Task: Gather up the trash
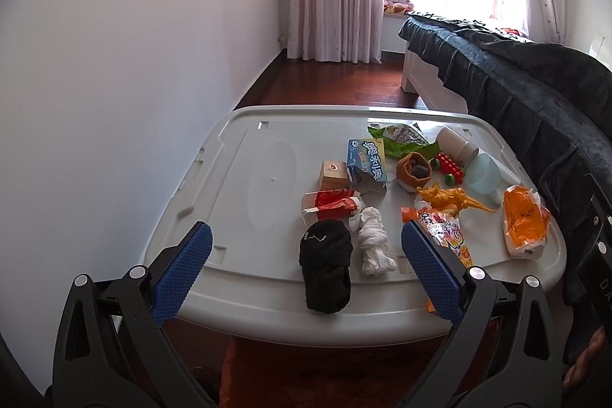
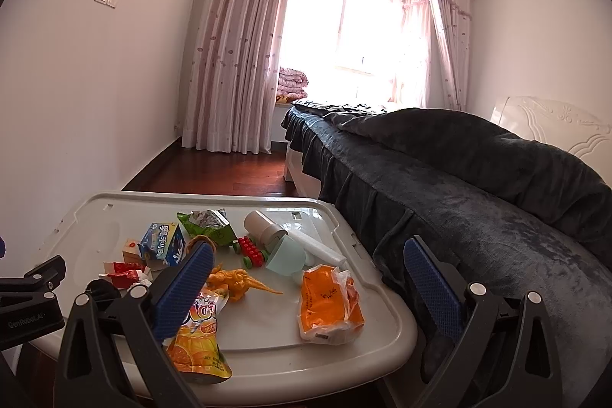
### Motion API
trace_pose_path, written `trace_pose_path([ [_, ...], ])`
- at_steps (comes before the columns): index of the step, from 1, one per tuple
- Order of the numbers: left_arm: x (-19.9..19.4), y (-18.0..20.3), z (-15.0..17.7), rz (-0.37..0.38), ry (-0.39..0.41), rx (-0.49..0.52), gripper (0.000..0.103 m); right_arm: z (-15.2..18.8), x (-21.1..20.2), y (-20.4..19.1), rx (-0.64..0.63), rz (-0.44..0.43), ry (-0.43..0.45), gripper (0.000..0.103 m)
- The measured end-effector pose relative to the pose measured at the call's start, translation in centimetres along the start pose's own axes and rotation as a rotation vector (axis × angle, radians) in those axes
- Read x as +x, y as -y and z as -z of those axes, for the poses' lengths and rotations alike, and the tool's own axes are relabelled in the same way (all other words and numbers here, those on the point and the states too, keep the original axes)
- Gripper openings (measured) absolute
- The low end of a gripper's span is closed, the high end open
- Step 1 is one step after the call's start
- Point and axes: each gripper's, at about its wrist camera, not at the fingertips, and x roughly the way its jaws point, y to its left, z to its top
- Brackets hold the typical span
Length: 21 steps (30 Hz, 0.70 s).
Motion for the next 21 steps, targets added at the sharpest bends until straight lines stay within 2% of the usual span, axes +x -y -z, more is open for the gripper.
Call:
trace_pose_path([
  [21, 0.02, 0.26, 0.00, -0.002, -0.003, -0.006, 0.097, -0.09, -0.04, 0.07, 0.006, -0.002, -0.001, 0.099],
])
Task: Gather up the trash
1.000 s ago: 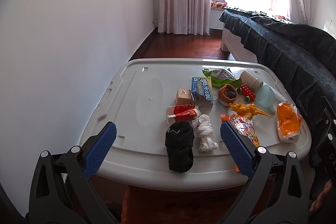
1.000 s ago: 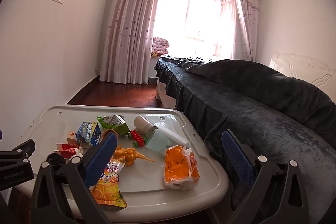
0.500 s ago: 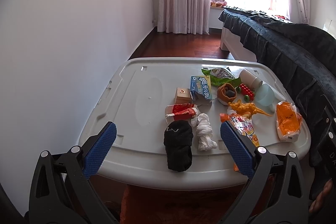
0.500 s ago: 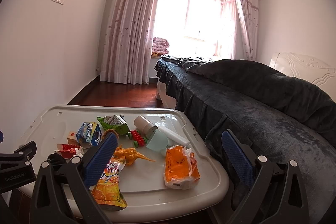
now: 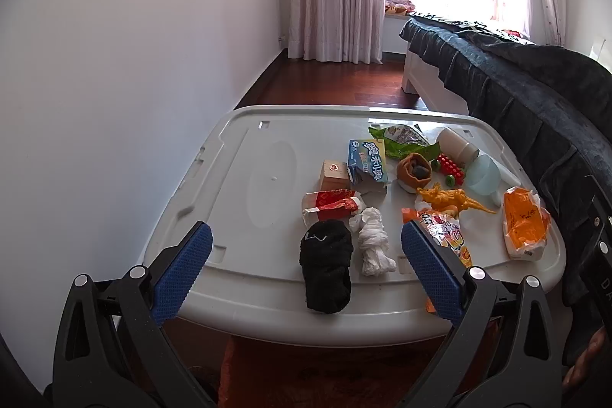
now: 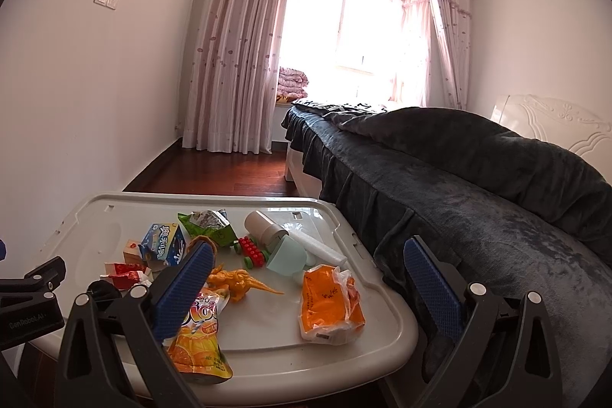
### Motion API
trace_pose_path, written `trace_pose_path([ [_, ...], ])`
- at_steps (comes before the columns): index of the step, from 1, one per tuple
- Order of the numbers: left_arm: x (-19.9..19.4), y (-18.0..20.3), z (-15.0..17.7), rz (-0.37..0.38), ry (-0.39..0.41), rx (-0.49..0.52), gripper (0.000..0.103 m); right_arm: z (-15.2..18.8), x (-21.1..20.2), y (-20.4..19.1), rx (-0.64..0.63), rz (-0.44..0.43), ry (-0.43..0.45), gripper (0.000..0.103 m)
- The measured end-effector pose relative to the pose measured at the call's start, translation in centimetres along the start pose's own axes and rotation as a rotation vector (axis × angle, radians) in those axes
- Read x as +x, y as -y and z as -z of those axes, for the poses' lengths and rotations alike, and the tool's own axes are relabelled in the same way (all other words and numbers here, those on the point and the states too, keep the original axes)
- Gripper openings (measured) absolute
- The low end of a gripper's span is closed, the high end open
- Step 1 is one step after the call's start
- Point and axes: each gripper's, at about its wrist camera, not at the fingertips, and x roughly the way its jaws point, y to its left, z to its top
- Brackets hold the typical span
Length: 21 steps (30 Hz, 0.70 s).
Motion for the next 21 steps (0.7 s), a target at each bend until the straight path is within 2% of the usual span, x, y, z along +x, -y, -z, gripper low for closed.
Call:
trace_pose_path([
  [21, 0.10, -0.20, -0.03, 0.004, -0.001, -0.001, 0.097, -0.02, 0.00, 0.10, 0.002, -0.002, -0.001, 0.099],
])
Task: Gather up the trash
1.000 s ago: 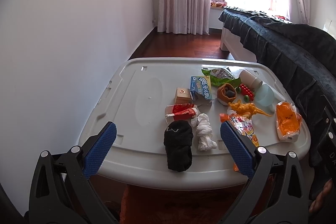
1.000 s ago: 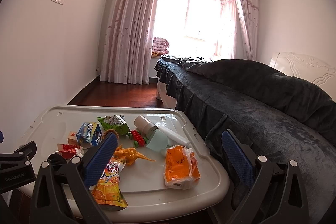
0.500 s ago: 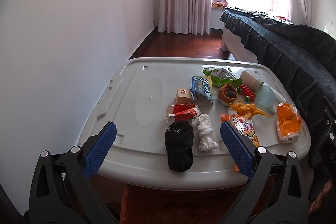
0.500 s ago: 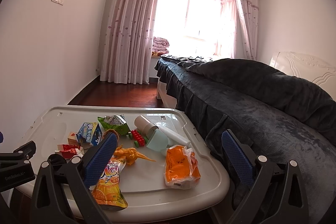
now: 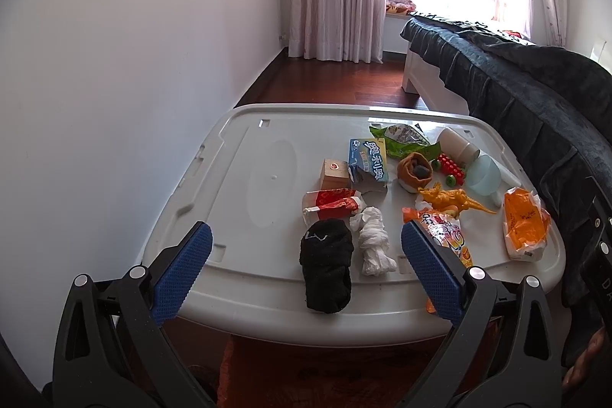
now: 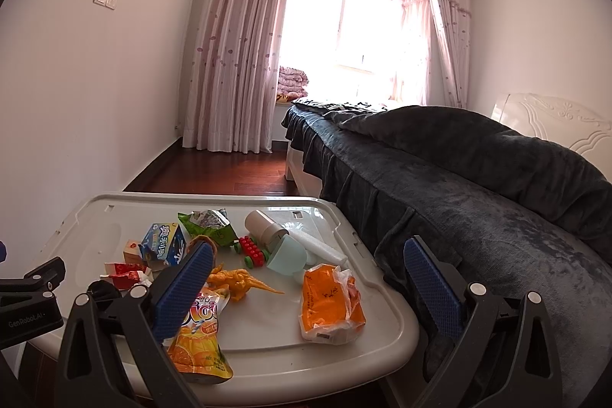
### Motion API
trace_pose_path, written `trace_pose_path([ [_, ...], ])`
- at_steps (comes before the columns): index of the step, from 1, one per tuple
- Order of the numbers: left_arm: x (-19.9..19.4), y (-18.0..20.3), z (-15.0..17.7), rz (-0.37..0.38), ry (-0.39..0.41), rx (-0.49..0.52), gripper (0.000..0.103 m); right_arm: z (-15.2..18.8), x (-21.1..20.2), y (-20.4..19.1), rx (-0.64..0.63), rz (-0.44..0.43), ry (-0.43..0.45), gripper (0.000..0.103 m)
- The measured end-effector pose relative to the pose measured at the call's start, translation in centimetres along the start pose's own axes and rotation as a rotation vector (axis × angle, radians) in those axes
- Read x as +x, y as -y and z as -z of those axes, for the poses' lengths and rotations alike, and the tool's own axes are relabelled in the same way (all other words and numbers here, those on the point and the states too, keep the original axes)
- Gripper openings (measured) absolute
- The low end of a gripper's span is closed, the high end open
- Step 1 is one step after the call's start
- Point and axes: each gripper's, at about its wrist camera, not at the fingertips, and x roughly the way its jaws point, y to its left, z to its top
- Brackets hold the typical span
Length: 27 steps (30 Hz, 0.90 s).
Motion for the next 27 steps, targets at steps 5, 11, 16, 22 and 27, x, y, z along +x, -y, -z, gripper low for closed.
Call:
trace_pose_path([
  [5, 0.1, -0.2, -0.1, 0.004, -0.003, -0.003, 0.097, 0.0, 0.0, 0.0, 0.001, 0.000, -0.001, 0.099],
  [11, 0.2, -0.2, -0.1, 0.005, -0.006, -0.004, 0.097, 0.0, 0.0, 0.1, 0.002, -0.001, 0.000, 0.099],
  [16, 0.4, -0.2, 0.0, 0.004, -0.010, -0.001, 0.097, -0.1, -0.2, 0.0, 0.002, 0.006, 0.008, 0.099],
  [22, 2.0, -1.2, 2.0, 0.028, -0.055, 0.011, 0.097, -0.3, 0.2, 1.1, 0.029, 0.025, 0.008, 0.099],
  [27, 3.7, -1.2, 3.3, 0.083, -0.088, 0.008, 0.097, -0.2, 0.5, 1.7, 0.051, 0.027, -0.003, 0.099],
])
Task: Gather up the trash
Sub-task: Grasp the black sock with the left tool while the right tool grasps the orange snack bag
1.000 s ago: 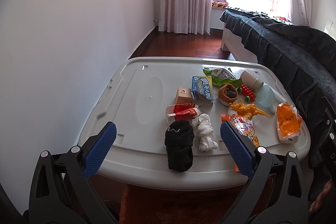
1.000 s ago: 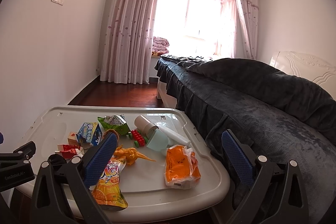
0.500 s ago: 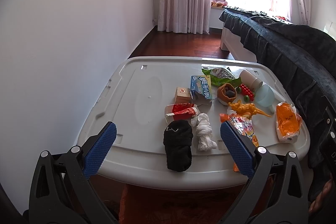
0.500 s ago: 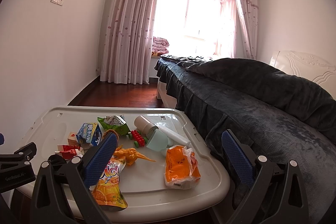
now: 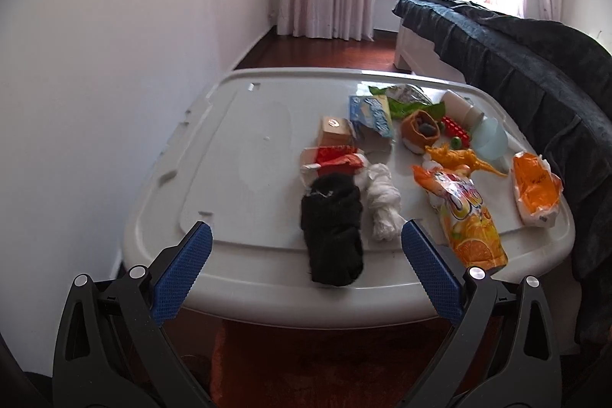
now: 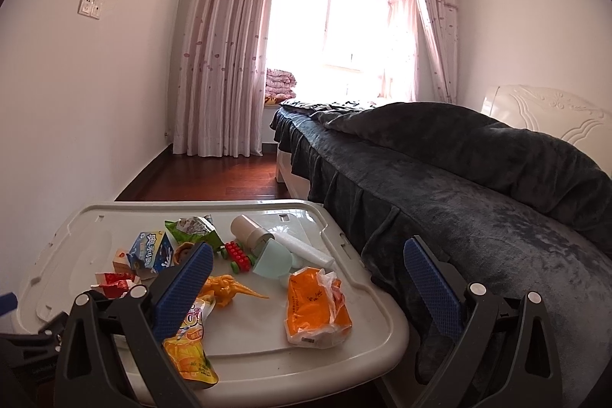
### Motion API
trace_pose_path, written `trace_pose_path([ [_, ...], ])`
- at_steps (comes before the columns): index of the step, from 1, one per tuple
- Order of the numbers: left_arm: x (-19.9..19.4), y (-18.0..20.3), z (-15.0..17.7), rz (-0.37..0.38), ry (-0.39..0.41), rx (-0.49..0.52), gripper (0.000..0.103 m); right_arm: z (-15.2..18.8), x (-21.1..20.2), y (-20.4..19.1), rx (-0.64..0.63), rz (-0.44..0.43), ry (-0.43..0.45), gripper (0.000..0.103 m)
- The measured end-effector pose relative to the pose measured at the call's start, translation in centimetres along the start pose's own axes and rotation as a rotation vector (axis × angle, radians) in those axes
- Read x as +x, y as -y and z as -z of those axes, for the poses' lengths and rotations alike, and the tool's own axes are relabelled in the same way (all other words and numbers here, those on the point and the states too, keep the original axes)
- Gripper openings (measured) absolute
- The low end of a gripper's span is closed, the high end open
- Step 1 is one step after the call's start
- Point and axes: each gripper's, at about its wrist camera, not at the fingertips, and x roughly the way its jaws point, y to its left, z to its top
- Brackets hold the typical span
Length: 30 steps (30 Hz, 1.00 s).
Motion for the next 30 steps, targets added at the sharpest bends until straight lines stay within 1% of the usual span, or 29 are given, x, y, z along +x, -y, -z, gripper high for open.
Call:
trace_pose_path([
  [2, 0.5, 0.4, 0.1, 0.039, -0.002, 0.012, 0.097, 0.0, 0.1, 0.1, 0.000, 0.000, -0.005, 0.099],
  [3, 0.9, 0.7, 0.2, 0.043, 0.001, 0.024, 0.097, 0.1, 0.2, 0.2, 0.001, 0.001, -0.007, 0.099],
  [5, 1.7, 0.7, 0.1, 0.031, 0.001, 0.046, 0.097, 0.1, 0.2, 0.5, 0.007, -0.001, -0.011, 0.099],
  [7, 3.0, 0.4, -0.2, 0.002, -0.007, 0.060, 0.097, 0.2, 0.3, 1.0, 0.016, -0.002, -0.012, 0.099],
  [9, 4.4, -0.2, -0.5, -0.016, -0.036, 0.050, 0.096, 0.2, 0.5, 1.2, 0.024, -0.003, -0.018, 0.099],
  [12, 6.0, -1.0, -0.5, -0.005, -0.068, 0.006, 0.095, 0.3, 0.9, 1.4, 0.035, -0.004, -0.029, 0.099],
  [14, 6.6, -0.7, -0.4, -0.012, -0.077, 0.011, 0.094, 0.3, 1.0, 1.5, 0.040, -0.004, -0.034, 0.099],
  [15, 6.9, -0.4, -0.3, -0.013, -0.079, 0.024, 0.092, 0.4, 1.1, 1.5, 0.041, -0.004, -0.034, 0.099],
  [16, 7.3, -0.3, -0.2, -0.016, -0.083, 0.034, 0.088, 0.4, 1.1, 1.5, 0.038, -0.003, -0.033, 0.099],
  [17, 7.7, -0.1, -0.1, -0.011, -0.091, 0.044, 0.078, 0.4, 1.1, 1.5, 0.035, -0.002, -0.031, 0.099],
  [19, 8.4, -0.4, -0.1, 0.034, -0.109, 0.028, 0.063, 0.5, 1.1, 1.5, 0.023, 0.002, -0.028, 0.099],
  [20, 8.7, -0.6, 0.0, 0.062, -0.115, 0.013, 0.051, 0.5, 1.2, 1.4, 0.019, 0.003, -0.027, 0.099],
  [26, 8.2, -1.4, 0.3, 0.041, -0.083, -0.019, 0.044, 1.1, 1.5, 1.2, 0.017, -0.010, -0.031, 0.099],
  [30, 5.9, -2.3, 0.4, 0.051, -0.058, -0.042, 0.044, 2.4, 2.3, 0.2, -0.004, -0.069, -0.064, 0.099],
])
